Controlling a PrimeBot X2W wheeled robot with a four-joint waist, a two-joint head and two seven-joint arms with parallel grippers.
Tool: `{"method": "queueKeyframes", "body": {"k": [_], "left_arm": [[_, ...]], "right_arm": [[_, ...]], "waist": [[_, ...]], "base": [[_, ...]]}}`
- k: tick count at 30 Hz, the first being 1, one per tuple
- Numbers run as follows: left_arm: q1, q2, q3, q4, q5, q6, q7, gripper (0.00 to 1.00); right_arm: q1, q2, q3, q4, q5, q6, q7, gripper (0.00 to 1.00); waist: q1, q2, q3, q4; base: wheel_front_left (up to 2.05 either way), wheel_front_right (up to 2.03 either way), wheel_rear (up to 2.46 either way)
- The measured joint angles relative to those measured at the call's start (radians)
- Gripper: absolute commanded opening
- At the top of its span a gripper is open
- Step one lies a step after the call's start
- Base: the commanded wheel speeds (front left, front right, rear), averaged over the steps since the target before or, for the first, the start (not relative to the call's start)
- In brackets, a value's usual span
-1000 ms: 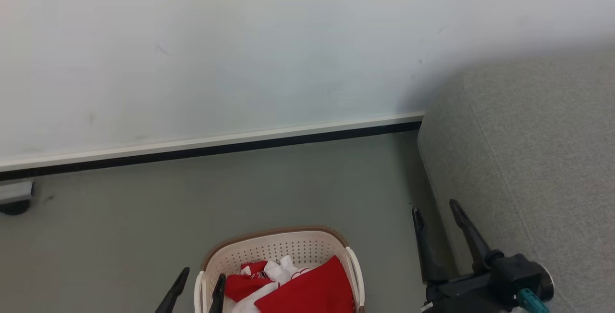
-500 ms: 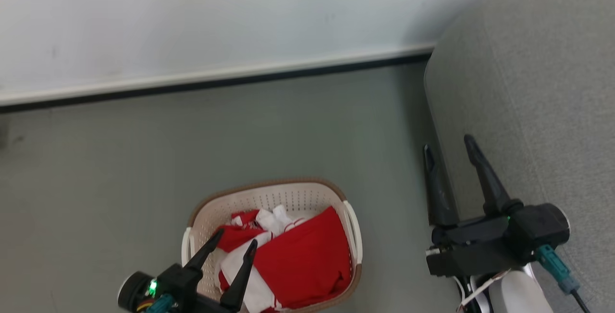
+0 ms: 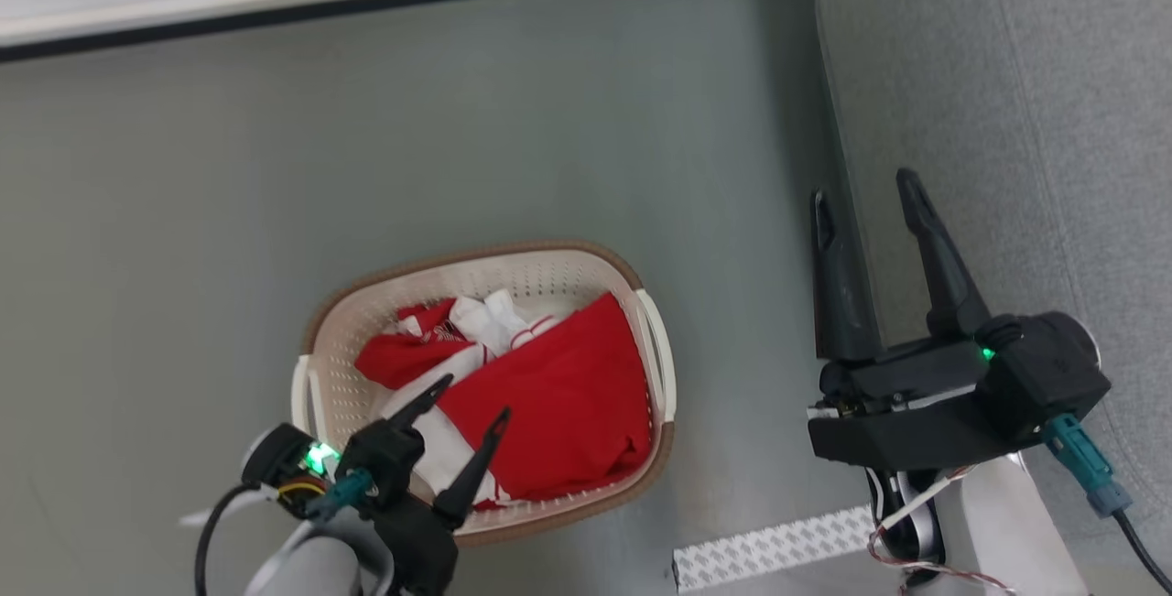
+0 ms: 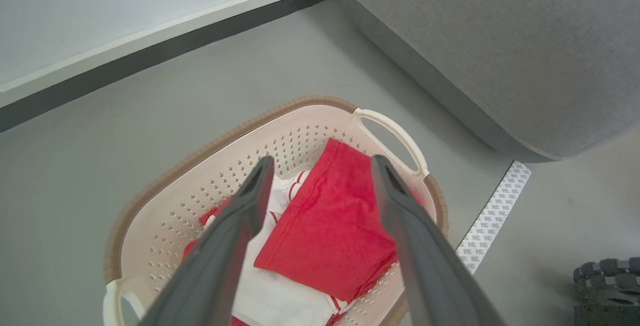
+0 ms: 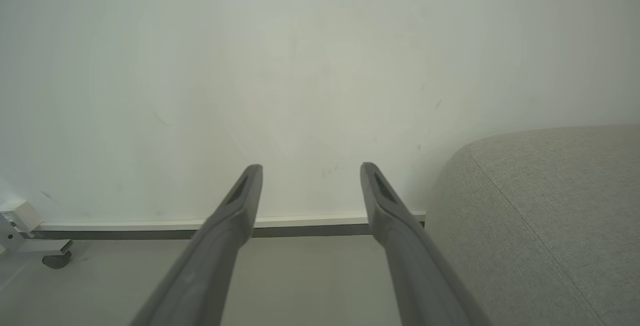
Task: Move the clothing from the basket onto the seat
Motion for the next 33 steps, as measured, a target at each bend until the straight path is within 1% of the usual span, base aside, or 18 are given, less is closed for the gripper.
{"method": "queueKeyframes", "body": {"k": [5, 11, 15, 20, 24, 33], "left_arm": [[-0.086, 0.025, -0.032, 0.083, 0.008, 0.000, 0.000, 1.00], [-0.199, 0.054, -0.155, 0.164, 0.044, 0.000, 0.000, 1.00], [-0.272, 0.053, -0.194, 0.209, 0.055, 0.000, 0.000, 1.00], [-0.353, 0.042, -0.254, 0.280, 0.077, 0.000, 0.000, 1.00], [-0.430, 0.045, -0.313, 0.324, 0.129, 0.000, 0.000, 1.00], [-0.541, 0.054, -0.389, 0.395, 0.194, 0.049, 0.000, 1.00]], "right_arm": [[-0.051, 0.004, 0.007, -0.038, 0.004, 0.000, 0.000, 1.00], [-0.093, 0.006, -0.004, -0.074, 0.029, 0.000, 0.000, 1.00], [-0.117, 0.006, -0.007, -0.092, 0.042, 0.000, 0.000, 1.00], [-0.140, 0.006, -0.037, -0.114, 0.057, 0.000, 0.000, 1.00], [-0.167, 0.007, -0.037, -0.131, 0.077, 0.000, 0.000, 1.00], [-0.196, 0.007, -0.030, -0.150, 0.101, 0.000, 0.000, 1.00]], "waist": [[-0.0001, 0.0000, 0.073, -0.025], [-0.0001, 0.0000, 0.168, -0.055], [-0.0001, 0.0000, 0.231, -0.068], [-0.0001, 0.0000, 0.304, -0.078], [-0.0002, 0.0000, 0.357, -0.084], [-0.0003, 0.0000, 0.469, -0.106]], "base": [[0.00, 0.00, 0.00], [0.00, 0.00, 0.00], [0.00, 0.00, 0.00], [0.00, 0.00, 0.00], [0.00, 0.00, 0.00], [0.00, 0.00, 0.00]]}}
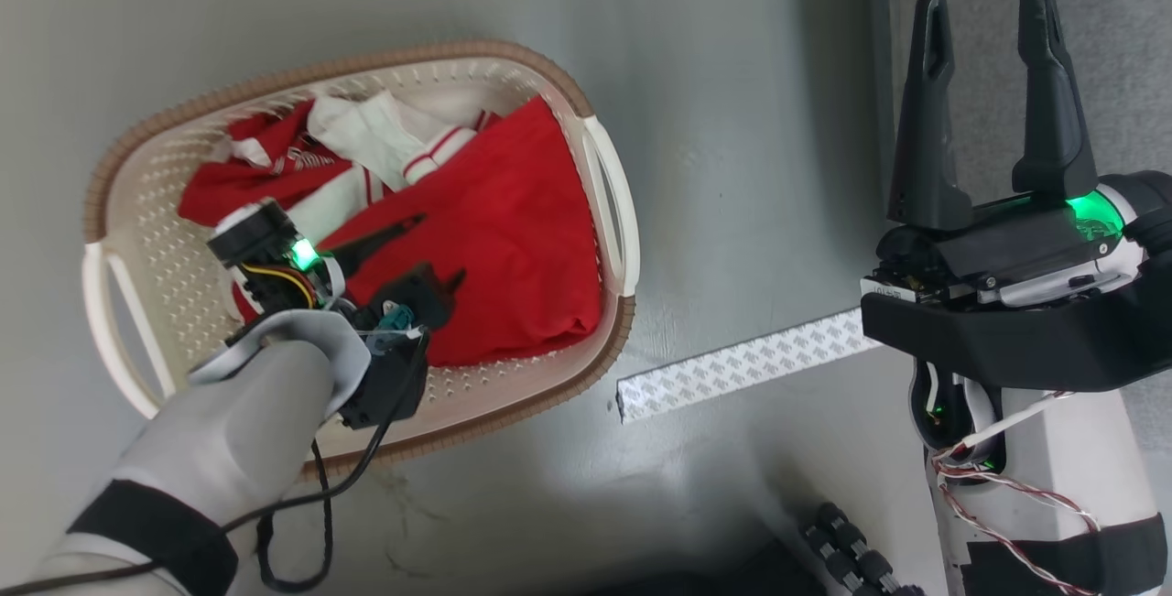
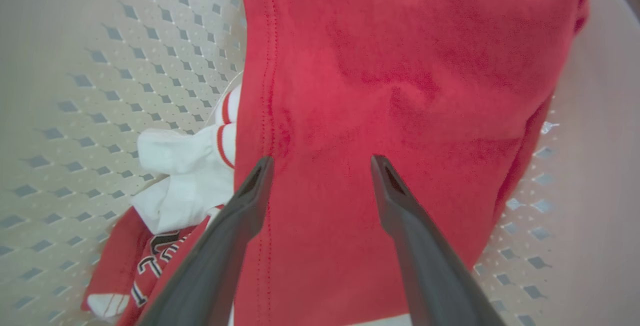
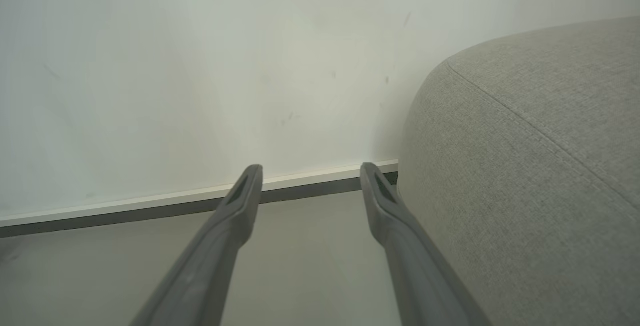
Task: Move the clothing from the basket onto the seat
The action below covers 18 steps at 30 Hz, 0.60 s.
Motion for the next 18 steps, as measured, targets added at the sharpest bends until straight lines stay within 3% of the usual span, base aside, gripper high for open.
{"method": "queueKeyframes", "body": {"k": [8, 18], "left_arm": [[-0.056, 0.000, -0.033, 0.061, 0.017, 0.076, 0.000, 1.00], [-0.092, -0.009, -0.056, 0.138, 0.006, 0.098, 0.000, 1.00]], "right_arm": [[-0.014, 0.000, -0.022, -0.012, 0.019, 0.000, 0.000, 1.00], [-0.015, 0.000, -0.026, -0.016, 0.036, 0.000, 0.000, 1.00]], "waist": [[0.0000, -0.0001, 0.062, -0.021], [0.0000, -0.0001, 0.093, -0.041]], "base": [[0.00, 0.00, 0.00], [0.00, 0.00, 0.00]]}}
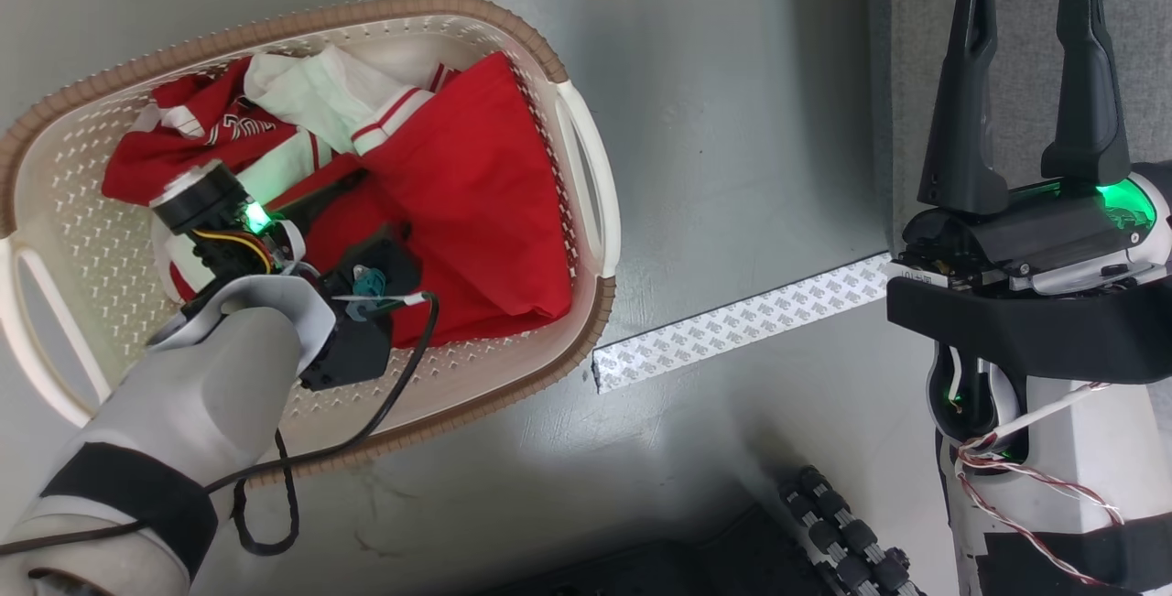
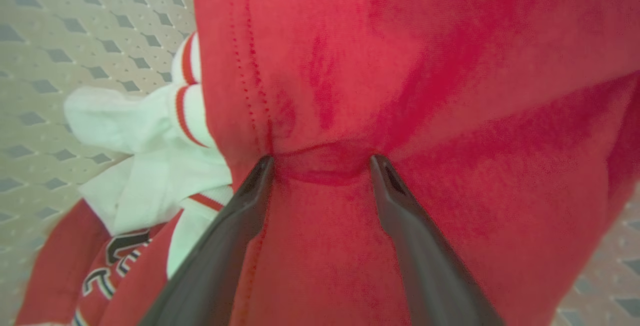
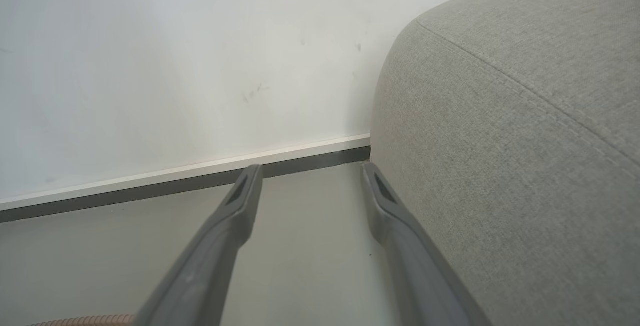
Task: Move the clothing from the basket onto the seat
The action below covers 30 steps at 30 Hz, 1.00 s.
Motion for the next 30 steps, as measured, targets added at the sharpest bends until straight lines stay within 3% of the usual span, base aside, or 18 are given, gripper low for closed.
{"method": "queueKeyframes", "body": {"k": [7, 8, 9, 10, 19, 30], "left_arm": [[-0.007, -0.022, 0.002, 0.030, -0.035, 0.010, 0.000, 1.00], [-0.007, -0.023, 0.001, 0.031, -0.041, 0.009, 0.000, 0.40], [-0.007, -0.023, 0.002, 0.031, -0.046, 0.004, 0.000, 0.40], [-0.006, -0.023, 0.005, 0.029, -0.055, 0.002, 0.000, 0.00], [0.048, -0.021, 0.022, -0.077, -0.128, -0.005, 0.000, 0.00], [0.249, 0.003, 0.148, -0.320, -0.247, 0.002, 0.000, 0.00]], "right_arm": [[0.004, 0.000, -0.012, 0.002, 0.012, 0.000, 0.000, 1.00], [0.005, 0.000, -0.013, 0.002, 0.013, 0.000, 0.000, 1.00], [0.005, 0.000, -0.014, 0.002, 0.014, 0.000, 0.000, 1.00], [0.005, 0.000, -0.015, 0.003, 0.015, 0.000, 0.000, 1.00], [0.003, 0.000, -0.013, 0.030, 0.014, 0.000, 0.000, 1.00], [0.027, 0.001, 0.004, 0.081, -0.023, 0.000, 0.000, 1.00]], "waist": [[0.0000, 0.0000, 0.005, -0.011], [0.0000, 0.0000, 0.005, -0.011], [0.0000, 0.0000, 0.004, -0.012], [0.0000, 0.0000, 0.003, -0.012], [-0.0002, 0.0000, -0.048, -0.002], [-0.0002, 0.0000, -0.186, 0.039]], "base": [[0.00, 0.00, 0.00], [0.00, 0.00, 0.00], [0.00, 0.00, 0.00], [0.00, 0.00, 0.00], [0.00, 0.00, 0.00], [0.00, 0.00, 0.00]]}}
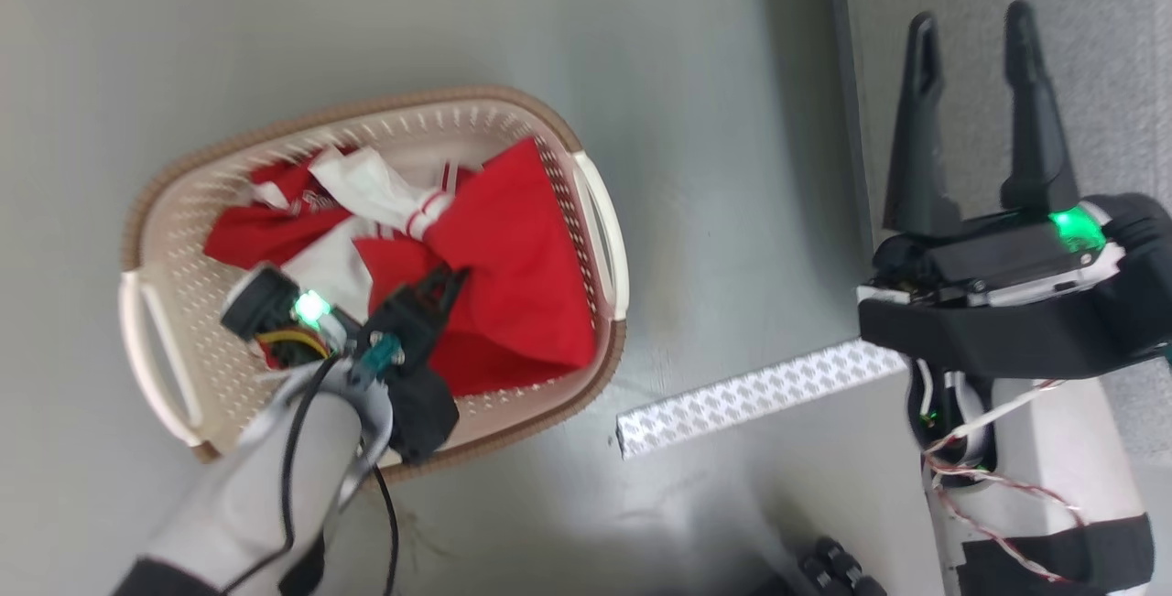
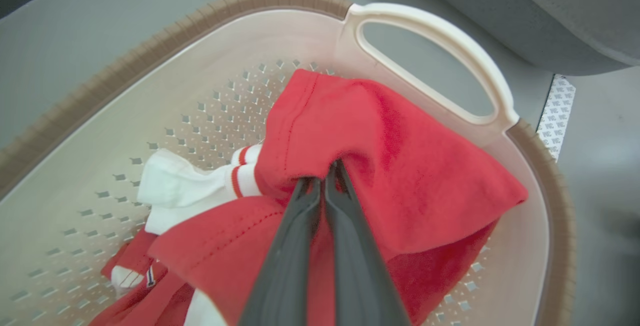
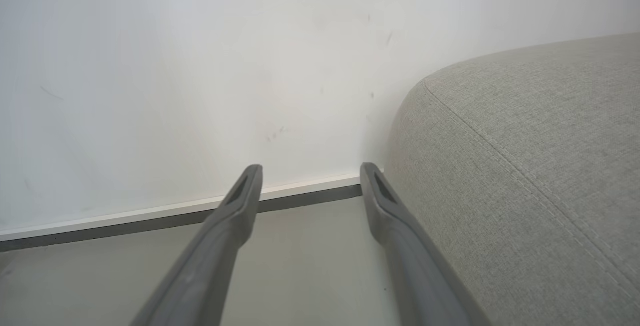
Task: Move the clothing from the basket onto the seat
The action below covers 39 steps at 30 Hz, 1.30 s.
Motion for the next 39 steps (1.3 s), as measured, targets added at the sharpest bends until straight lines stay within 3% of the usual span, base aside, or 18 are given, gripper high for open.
{"method": "queueKeyframes", "body": {"k": [13, 31, 39], "left_arm": [[0.232, -0.007, 0.200, -0.221, -0.038, -0.009, 0.000, 0.00], [0.586, -0.112, 0.581, -0.561, -0.033, -0.078, 0.001, 0.00], [0.637, -0.140, 0.666, -0.655, -0.033, -0.106, 0.001, 0.00]], "right_arm": [[0.064, 0.001, 0.050, 0.091, -0.045, 0.000, 0.000, 1.00], [0.274, -0.013, 0.136, 0.223, -0.014, 0.000, 0.000, 1.00], [0.328, -0.040, 0.218, 0.282, 0.024, 0.000, 0.000, 1.00]], "waist": [[-0.0001, 0.0000, -0.197, 0.049], [-0.0001, -0.0002, -0.557, 0.102], [-0.0001, -0.0002, -0.684, 0.108]], "base": [[0.00, 0.00, 0.00], [0.00, 0.00, 0.00], [0.00, 0.00, 0.00]]}}
